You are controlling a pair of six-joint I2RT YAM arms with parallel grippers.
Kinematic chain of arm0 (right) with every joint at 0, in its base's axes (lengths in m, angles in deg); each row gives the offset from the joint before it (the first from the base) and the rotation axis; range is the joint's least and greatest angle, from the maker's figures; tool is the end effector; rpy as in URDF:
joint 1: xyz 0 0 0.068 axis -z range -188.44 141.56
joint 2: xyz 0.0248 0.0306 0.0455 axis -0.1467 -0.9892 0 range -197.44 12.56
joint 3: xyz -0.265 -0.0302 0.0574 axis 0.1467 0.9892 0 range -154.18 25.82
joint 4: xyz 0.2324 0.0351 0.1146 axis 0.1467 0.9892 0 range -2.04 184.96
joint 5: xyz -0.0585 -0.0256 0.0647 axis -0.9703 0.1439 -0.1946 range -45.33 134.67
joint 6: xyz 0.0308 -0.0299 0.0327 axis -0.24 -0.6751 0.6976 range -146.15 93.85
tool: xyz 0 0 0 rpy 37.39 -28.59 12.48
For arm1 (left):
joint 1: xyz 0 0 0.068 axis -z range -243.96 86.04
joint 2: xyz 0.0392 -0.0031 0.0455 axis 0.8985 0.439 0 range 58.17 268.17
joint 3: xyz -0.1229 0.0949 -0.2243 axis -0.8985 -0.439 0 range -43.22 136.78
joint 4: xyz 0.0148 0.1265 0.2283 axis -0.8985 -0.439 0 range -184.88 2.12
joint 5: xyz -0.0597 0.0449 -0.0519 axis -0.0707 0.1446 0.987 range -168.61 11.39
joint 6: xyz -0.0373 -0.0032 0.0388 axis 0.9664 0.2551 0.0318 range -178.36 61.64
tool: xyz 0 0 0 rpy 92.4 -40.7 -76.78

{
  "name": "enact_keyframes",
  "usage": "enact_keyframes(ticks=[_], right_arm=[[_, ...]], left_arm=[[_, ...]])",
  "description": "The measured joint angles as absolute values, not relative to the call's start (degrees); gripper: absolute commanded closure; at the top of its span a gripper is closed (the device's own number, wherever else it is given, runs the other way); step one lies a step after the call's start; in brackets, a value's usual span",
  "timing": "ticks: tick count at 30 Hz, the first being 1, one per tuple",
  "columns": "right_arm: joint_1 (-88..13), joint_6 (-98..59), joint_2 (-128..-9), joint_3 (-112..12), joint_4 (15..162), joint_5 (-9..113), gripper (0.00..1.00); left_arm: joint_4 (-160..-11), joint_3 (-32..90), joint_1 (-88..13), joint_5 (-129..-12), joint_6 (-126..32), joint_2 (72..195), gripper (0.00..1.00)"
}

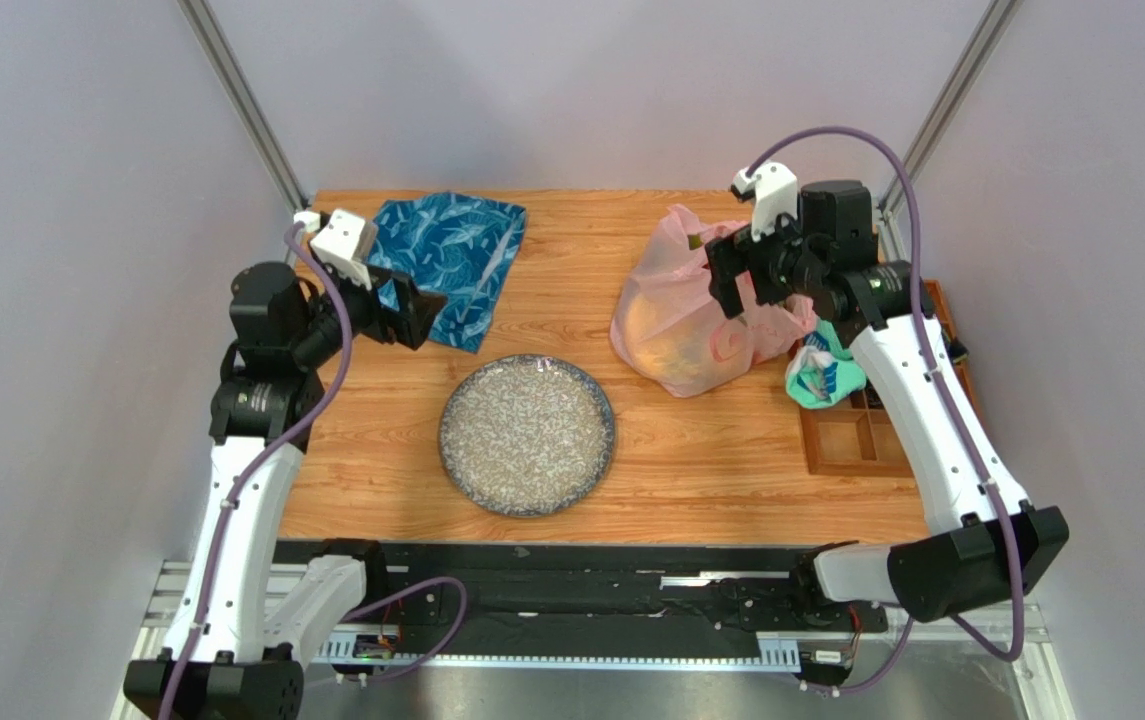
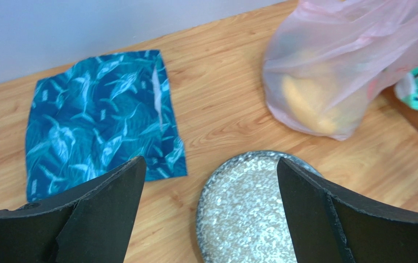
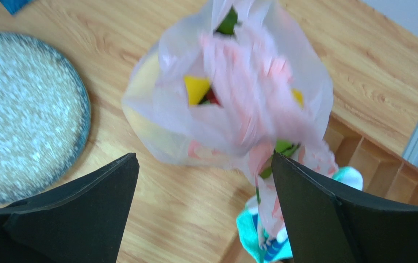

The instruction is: Take the fake fruits out of the plastic bag

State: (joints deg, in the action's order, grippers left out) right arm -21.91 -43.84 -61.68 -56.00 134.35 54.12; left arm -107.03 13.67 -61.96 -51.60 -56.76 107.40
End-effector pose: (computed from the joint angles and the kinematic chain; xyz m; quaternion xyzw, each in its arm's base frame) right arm 0.2595 0.0682 0.3909 -0.2757 0.8562 0.0584 0.4330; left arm 0.1854 -0.0226 0.3845 0.1503 0.7525 -0.2000 0.6092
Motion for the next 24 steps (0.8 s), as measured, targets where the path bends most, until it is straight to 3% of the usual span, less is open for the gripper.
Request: enact_keyframes(ticks=[6,19,21,22,24], right_arm=[[-21.91,-37.87,-67.07,-63.32,132.23,57.27,0.07],[-22.0,-36.63,-67.8,-62.38,130.88,50.47,0.09],[-22.0,-36.48,-67.77,-61.53,130.33,50.47,0.21],[-22.0,-36.45,-67.86,-61.07,130.22,50.51,0.42],[-22.0,-36.3,-68.47,-60.46,130.31,51.54,0.64]], left_arm=[[-110.84,26.15,-61.81,-45.11,-55.07,115.92,0.09],[-119.84,32.4,-56.23,-38.79,-50.7,127.75,0.09],[-119.6,34.8,-54.64,-38.09,-50.13,129.48,0.09],[-119.38,36.22,-53.7,-37.66,-49.65,130.61,0.09],[-118.62,38.19,-52.61,-36.85,-48.78,132.67,0.09]])
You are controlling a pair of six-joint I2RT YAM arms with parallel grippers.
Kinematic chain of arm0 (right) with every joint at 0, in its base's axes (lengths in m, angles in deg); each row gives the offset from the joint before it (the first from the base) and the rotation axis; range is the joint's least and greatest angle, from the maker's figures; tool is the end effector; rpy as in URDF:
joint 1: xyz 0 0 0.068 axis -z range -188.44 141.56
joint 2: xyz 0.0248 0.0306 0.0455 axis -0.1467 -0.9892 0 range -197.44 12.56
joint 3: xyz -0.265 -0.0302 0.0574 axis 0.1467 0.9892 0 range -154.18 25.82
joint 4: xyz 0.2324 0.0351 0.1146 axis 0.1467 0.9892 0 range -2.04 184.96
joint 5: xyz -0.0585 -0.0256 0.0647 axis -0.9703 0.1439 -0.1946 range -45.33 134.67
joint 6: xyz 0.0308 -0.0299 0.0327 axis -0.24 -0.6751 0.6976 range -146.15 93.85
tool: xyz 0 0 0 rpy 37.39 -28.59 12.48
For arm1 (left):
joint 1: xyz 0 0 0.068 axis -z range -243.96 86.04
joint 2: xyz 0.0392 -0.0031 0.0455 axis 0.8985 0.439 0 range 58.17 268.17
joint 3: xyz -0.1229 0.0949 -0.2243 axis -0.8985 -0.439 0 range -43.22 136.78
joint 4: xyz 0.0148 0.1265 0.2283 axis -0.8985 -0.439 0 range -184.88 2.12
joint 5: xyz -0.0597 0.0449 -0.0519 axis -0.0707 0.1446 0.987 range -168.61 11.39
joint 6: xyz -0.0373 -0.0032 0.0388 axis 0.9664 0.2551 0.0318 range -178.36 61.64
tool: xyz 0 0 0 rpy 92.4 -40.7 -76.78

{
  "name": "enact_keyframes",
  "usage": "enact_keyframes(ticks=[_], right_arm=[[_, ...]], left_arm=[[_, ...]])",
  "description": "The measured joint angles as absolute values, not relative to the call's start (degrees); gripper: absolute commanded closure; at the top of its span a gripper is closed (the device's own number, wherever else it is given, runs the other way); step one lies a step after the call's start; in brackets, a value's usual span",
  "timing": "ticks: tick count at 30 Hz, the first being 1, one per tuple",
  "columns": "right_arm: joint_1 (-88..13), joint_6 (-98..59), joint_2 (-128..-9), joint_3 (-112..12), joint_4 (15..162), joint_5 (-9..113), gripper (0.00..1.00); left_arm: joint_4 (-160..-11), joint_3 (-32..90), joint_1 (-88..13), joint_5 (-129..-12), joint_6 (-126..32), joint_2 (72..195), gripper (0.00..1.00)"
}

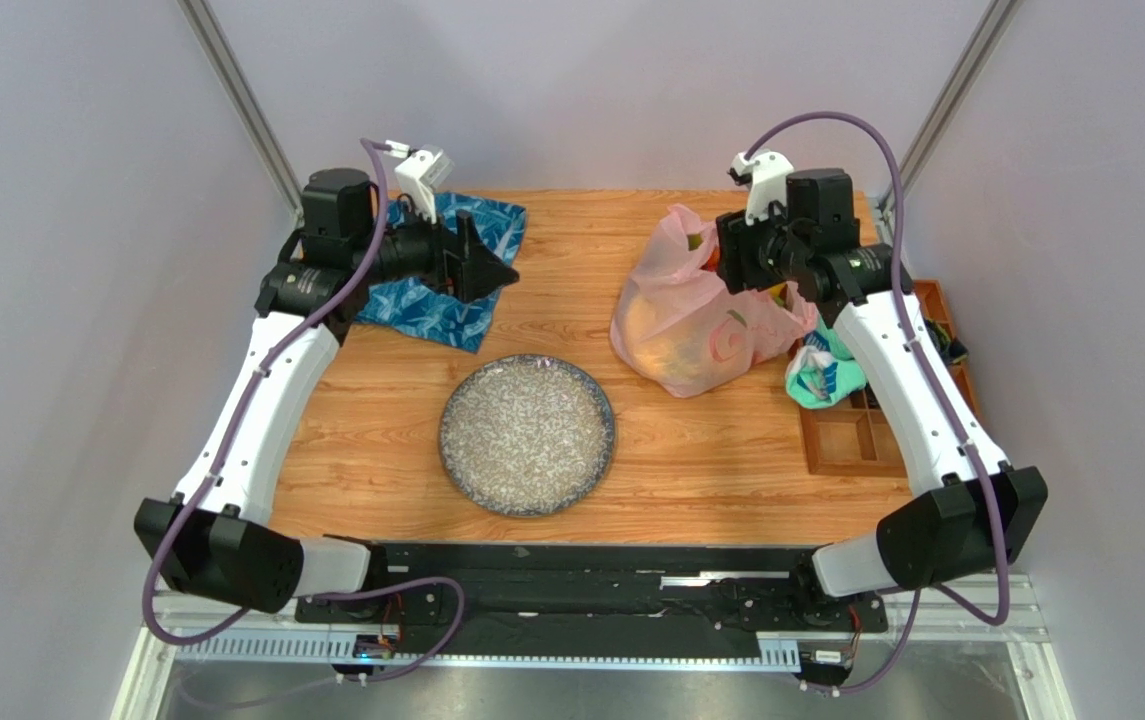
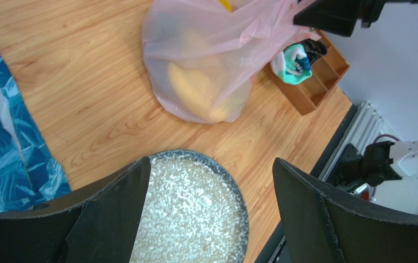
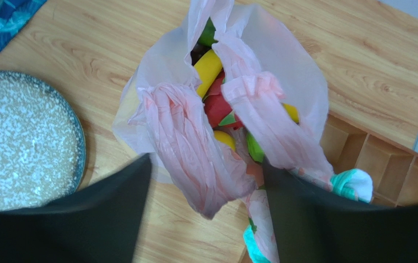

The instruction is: Take the fake fruits out of the plastic bag

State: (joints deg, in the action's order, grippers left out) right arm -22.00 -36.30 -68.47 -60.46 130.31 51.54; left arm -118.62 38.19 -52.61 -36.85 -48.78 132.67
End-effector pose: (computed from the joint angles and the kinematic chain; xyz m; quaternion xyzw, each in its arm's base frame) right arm 0.2951 0.0756 0.3904 -0.2098 0.8692 0.0669 0.4428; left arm 0.2674 -0.0778 0.4163 0.2066 0.7798 -0.3862 0.4473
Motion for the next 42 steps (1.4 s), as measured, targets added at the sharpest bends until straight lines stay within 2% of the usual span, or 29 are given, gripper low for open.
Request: enact_keyframes(ticks=[1,4,5,6,11,16,17,18,21,24,32,38,42], right_arm=[[-22.0,-36.28,-68.93,-60.5,130.4,52.37,0.77],[-23.03,-34.22,-71.4,-62.01,131.01,56.57,0.93],[-24.56,-33.13,-72.54,-63.08,131.25,57.49,0.93],[-25.8,-32.83,-73.26,-63.87,131.38,58.27,1.0],[-35.18,-28.17,-78.33,-72.07,130.81,62.21,1.0],[-38.61,-22.62,-91.1,-91.24,128.76,63.52,1.0],[-39.0,-21.96,-93.52,-94.56,127.91,63.47,0.92],[-39.24,-21.35,-96.01,-97.88,127.29,63.3,0.56],[-40.36,-20.15,-99.84,-101.84,125.24,62.73,0.17],[-42.5,-19.91,-100.25,-101.22,124.54,62.69,0.05],[-44.29,-24.15,-86.51,-84.98,125.61,59.15,0.04],[-43.55,-32.04,-71.88,-81.66,125.17,54.08,0.04],[-43.59,-36.87,-66.57,-76.22,124.93,53.99,0.04]], left_arm=[[-118.47,38.84,-52.32,-36.63,-48.3,133.5,0.09],[-118.57,40.37,-52.19,-36.52,-47.25,135.55,0.09],[-118.92,40.61,-52.19,-36.72,-47.14,135.86,0.09],[-119.19,40.77,-52.21,-36.98,-47.12,135.99,0.09],[-119.8,41.47,-53.07,-37.66,-46.46,135.64,0.1],[-118.92,42.87,-53.9,-38.88,-45.37,135.42,0.09],[-118.82,43.41,-53.96,-39.12,-45.37,135.42,0.09],[-118.77,44.05,-53.98,-39.3,-45.39,135.42,0.08],[-118.51,45.49,-53.98,-39.69,-45.41,135.42,0.06],[-118.47,45.6,-53.98,-39.69,-45.41,135.4,0.01],[-118.16,45.82,-53.98,-38.58,-45.39,135.75,0.01],[-117.88,48.02,-52.91,-34.82,-44.45,138.0,0.01],[-117.46,49.44,-49.9,-32.22,-44.04,140.19,0.01]])
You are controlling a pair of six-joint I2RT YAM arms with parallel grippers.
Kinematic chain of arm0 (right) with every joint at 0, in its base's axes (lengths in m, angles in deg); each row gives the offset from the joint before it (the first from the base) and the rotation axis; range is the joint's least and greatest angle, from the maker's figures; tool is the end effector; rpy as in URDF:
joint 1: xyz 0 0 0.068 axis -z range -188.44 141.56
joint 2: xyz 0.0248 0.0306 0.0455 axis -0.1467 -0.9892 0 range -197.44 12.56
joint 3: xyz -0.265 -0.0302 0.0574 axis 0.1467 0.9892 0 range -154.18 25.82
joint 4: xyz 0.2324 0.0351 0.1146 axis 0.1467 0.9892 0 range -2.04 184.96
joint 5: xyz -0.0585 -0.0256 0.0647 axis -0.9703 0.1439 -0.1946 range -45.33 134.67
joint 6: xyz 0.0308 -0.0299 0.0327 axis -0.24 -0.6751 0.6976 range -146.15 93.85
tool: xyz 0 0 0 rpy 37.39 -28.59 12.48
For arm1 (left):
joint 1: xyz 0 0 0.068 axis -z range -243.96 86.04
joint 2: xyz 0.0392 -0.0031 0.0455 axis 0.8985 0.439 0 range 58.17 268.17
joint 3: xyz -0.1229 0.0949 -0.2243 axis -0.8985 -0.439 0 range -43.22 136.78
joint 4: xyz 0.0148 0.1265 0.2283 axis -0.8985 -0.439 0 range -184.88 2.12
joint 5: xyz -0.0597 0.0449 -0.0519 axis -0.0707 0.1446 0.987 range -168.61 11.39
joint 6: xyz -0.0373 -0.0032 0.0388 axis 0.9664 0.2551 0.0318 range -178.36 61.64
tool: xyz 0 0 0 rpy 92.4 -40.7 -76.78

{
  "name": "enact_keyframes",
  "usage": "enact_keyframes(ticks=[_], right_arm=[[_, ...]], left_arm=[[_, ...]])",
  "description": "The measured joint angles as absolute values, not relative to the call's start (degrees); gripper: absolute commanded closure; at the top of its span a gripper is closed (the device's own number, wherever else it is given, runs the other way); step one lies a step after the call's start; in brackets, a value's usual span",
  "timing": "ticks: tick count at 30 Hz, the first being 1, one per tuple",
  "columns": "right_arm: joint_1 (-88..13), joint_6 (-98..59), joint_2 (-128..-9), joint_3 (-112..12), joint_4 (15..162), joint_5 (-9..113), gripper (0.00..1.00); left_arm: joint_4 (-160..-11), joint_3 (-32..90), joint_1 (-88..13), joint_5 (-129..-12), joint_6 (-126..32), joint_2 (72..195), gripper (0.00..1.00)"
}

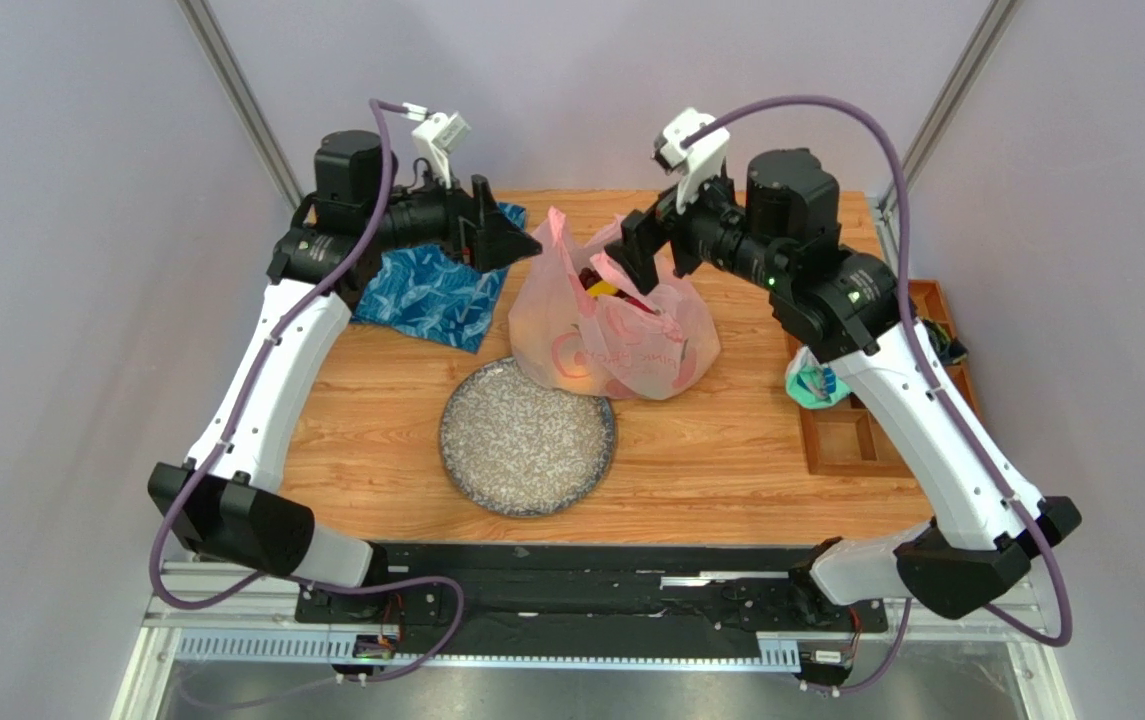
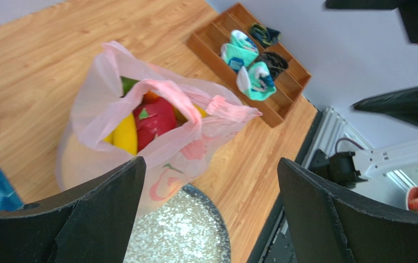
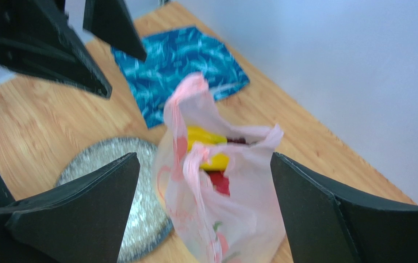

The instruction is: Take the fake fruits out of the plastic bag

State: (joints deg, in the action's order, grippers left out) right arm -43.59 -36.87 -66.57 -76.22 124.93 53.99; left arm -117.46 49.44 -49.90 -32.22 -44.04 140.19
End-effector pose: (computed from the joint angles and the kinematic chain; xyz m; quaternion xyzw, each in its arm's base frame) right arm 0.2243 0.1651 0.4969 -0.3523 0.7041 0.1924 0.5857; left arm 0.2909 -0.0994 0.4471 0.2271 0.7486 -0.4416 0.4393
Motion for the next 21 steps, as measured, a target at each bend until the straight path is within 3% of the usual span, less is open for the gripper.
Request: enact_keyframes(ticks=[7,10,11,13,14,16,17,21], right_arm=[[-43.62,-42.84,-68.69,-65.82,127.73,53.35,0.07],[-43.62,-44.67,-72.74,-65.31,128.41,52.02,0.28],[-43.53,-45.0,-74.27,-65.64,128.36,50.82,0.4],[-42.85,-45.26,-77.74,-67.76,128.04,48.85,0.55],[-42.24,-44.67,-79.93,-70.06,127.99,47.8,0.7],[-39.33,-42.6,-85.0,-76.31,127.07,46.58,0.83],[-37.47,-41.81,-87.4,-79.83,126.68,46.29,0.94],[-29.67,-38.73,-96.41,-95.67,125.33,45.35,1.0]], left_arm=[[-116.85,51.41,-45.42,-32.78,-42.59,147.09,0.03],[-116.8,52.79,-45.39,-34.4,-41.39,151.35,0.34],[-116.83,53.66,-45.42,-35.03,-41.11,153.02,0.67],[-117.29,56.48,-45.48,-36.11,-40.87,156.21,0.94],[-117.33,58.87,-45.52,-36.76,-41.3,158.35,1.0],[-117.7,65.16,-45.63,-38.23,-42.26,162.85,1.0],[-117.44,68.33,-45.68,-38.79,-42.66,165.06,1.0],[-117.48,82.14,-46.12,-39.52,-44.89,172.67,1.0]])
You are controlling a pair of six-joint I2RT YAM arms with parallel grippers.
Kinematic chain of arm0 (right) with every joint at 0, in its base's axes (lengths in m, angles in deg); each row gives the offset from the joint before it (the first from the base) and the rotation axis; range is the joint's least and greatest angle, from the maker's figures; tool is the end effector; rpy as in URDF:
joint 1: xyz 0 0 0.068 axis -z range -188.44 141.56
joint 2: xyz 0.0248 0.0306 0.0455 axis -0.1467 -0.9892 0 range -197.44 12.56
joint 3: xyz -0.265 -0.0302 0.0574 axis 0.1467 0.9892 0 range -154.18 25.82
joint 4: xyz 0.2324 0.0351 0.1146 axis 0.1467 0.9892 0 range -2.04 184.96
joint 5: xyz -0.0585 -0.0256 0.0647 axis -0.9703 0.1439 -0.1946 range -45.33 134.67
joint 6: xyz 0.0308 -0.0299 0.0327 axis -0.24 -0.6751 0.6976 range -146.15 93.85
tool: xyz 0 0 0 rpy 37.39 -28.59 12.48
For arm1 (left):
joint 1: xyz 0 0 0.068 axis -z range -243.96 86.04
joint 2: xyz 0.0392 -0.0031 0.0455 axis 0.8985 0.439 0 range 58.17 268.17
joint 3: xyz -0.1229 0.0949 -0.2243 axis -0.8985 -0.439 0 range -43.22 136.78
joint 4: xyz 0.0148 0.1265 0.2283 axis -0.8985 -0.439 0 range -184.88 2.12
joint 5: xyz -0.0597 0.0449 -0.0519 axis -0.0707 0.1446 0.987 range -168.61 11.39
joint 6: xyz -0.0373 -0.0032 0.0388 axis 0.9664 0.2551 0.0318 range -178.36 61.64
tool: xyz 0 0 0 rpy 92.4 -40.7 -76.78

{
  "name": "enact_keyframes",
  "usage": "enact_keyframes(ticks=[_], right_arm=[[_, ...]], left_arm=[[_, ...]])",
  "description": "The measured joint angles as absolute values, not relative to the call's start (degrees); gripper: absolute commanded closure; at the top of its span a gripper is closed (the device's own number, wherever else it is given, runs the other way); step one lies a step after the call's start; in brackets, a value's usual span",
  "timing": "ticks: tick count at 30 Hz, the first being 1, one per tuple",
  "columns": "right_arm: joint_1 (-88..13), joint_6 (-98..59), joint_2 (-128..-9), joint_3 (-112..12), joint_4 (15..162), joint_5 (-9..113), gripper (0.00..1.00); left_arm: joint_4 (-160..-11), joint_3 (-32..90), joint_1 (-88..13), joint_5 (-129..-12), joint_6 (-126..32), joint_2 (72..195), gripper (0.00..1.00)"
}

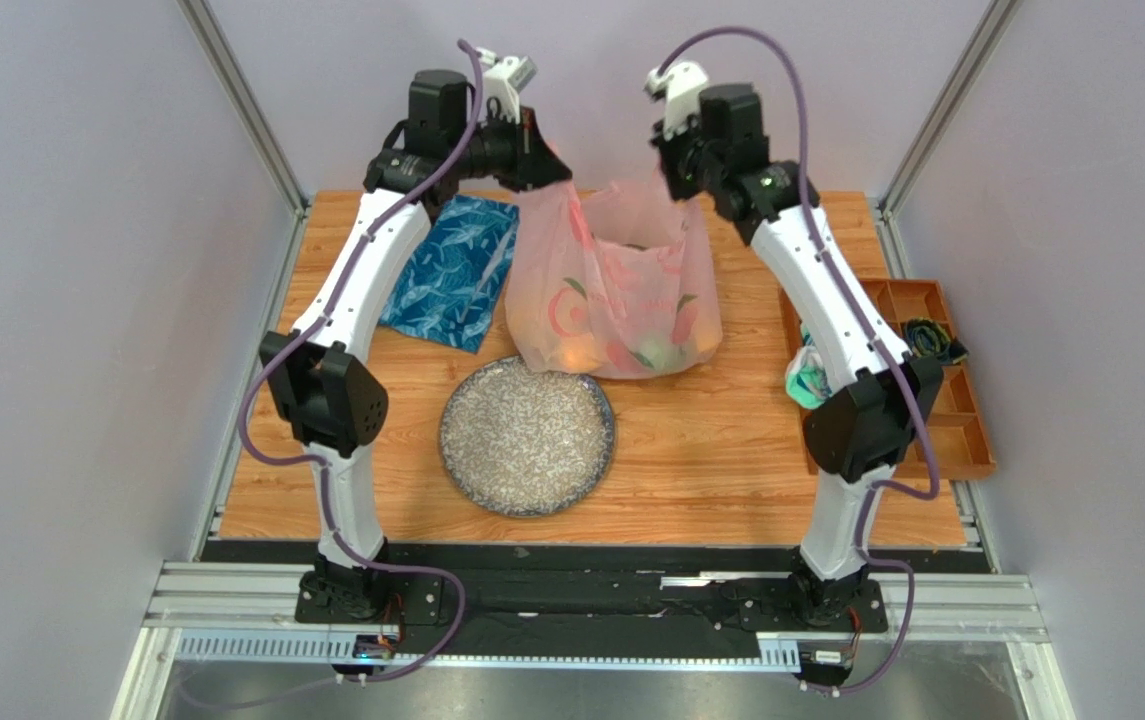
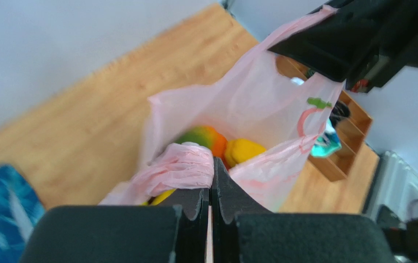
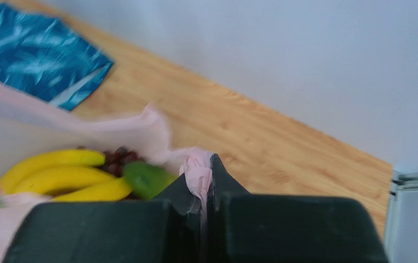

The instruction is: Take the fake fruits out of the plastic bag

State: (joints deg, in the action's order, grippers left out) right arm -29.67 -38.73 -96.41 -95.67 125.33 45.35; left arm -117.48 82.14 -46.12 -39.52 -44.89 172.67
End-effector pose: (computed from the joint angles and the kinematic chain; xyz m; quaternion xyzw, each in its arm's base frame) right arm 0.4020 0.1567 0.4288 -0.2482 0.8053 0.0456 0.5365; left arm 0.4263 -0.1608 0.4261 0.2239 0.7581 -0.4099 0.4552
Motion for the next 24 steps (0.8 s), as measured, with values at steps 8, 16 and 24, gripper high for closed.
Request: enact_keyframes(ticks=[8,16,24], right_arm=[[-24.56,-36.67,-93.5,-98.78,121.52,45.33,1.0],[-26.22,-36.83,-66.13,-61.25,118.38,47.32,0.94],[-25.89,-35.99,-54.59,-36.09,126.42,46.34,0.27]], left_arm=[[-116.65,97.29,-46.68,-39.19,-51.66,176.4,1.0],[-123.51,70.78,-46.6,-33.61,-64.52,158.96,1.0],[-127.93,42.04,-45.52,-30.53,-66.99,149.41,0.98]])
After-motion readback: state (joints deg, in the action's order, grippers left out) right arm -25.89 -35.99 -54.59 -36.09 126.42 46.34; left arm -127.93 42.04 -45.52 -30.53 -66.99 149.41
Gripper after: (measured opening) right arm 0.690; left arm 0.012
